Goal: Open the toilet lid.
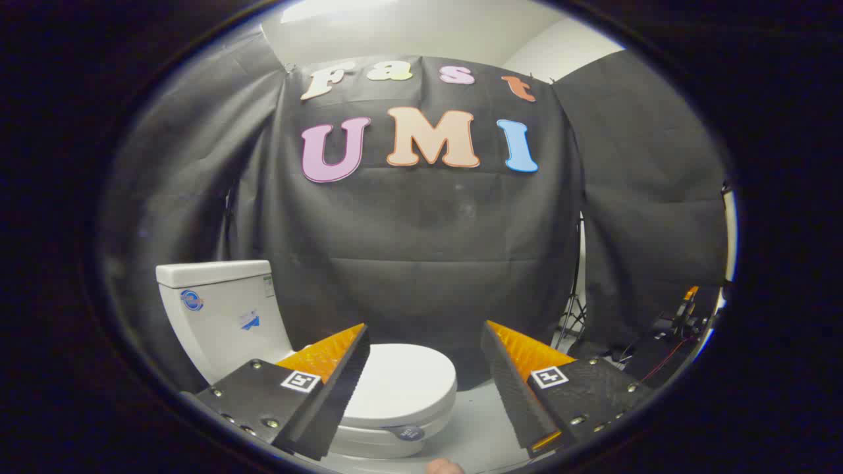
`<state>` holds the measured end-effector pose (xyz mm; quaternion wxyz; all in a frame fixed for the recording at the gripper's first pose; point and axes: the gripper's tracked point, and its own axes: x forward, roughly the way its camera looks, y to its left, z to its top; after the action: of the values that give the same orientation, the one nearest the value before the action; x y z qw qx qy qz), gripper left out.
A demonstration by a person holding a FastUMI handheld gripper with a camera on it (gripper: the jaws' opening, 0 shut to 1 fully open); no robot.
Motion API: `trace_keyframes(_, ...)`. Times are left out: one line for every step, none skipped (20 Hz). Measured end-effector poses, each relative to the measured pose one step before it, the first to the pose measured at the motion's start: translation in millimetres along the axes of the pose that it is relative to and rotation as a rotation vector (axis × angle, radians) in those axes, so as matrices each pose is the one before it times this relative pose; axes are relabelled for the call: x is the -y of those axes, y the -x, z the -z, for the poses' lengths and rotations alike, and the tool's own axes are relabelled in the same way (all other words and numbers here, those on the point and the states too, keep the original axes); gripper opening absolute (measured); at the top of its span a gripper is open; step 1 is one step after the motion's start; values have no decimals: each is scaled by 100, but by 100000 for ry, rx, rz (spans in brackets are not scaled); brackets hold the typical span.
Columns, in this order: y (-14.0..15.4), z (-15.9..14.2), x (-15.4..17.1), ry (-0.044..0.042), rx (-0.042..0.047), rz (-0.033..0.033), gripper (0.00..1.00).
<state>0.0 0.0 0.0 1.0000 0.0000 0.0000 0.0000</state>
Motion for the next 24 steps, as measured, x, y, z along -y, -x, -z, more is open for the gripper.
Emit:
trace_keyframes(-70, 45, -255, -148, -208, -230, 100)
trace_keyframes(10, 161, -236, 582, -195, 9, 100)
trace_keyframes(-64, 30, -209, 833, 121, -47, 100)
trace_keyframes(54, 15, -273, 584, 247, -342, 100)
trace_keyframes(-54, 95, -243, 377, 87, -247, 100)
trace_keyframes(7, 30, -194, 241, 22, -312, 100)
trace_keyframes(-19, 57, -162, 327, -215, -295, 100)
trace_keyframes(-56, 156, -61, 323, -188, -321, 100)
trace_keyframes(37, 95, -164, 387, -382, -320, 100)
trace_keyframes(-20, 66, 66, 281, -307, 140, 100)
trace_keyframes(32, -118, 153, 51, 192, 272, 100)
trace_keyframes(220, -58, 152, -209, 239, -106, 100)
trace_keyframes(233, 16, 220, -740, 1134, 148, 100)
trace_keyframes(162, 512, 327, -1436, -453, 118, 100)
trace_keyframes(12, 951, 143, -1669, -1670, -590, 100)
trace_keyframes(104, 988, 167, -850, -1890, -334, 100)
trace_keyframes(176, 978, 819, 29, -2356, 1217, 100)
trace_keyframes(116, 274, 548, 11, -803, 765, 100)
trace_keyframes(35, 6, 459, -370, -415, 524, 100)
trace_keyframes(121, -134, 202, -362, -63, 74, 100)
trace_keyframes(-116, -222, 216, 163, -178, 38, 100)
trace_keyframes(-209, -78, 117, 527, 163, -82, 100)
trace_keyframes(-83, -145, 276, 317, -213, 435, 100)
trace_keyframes(-133, 104, 218, -565, -666, -413, 100)
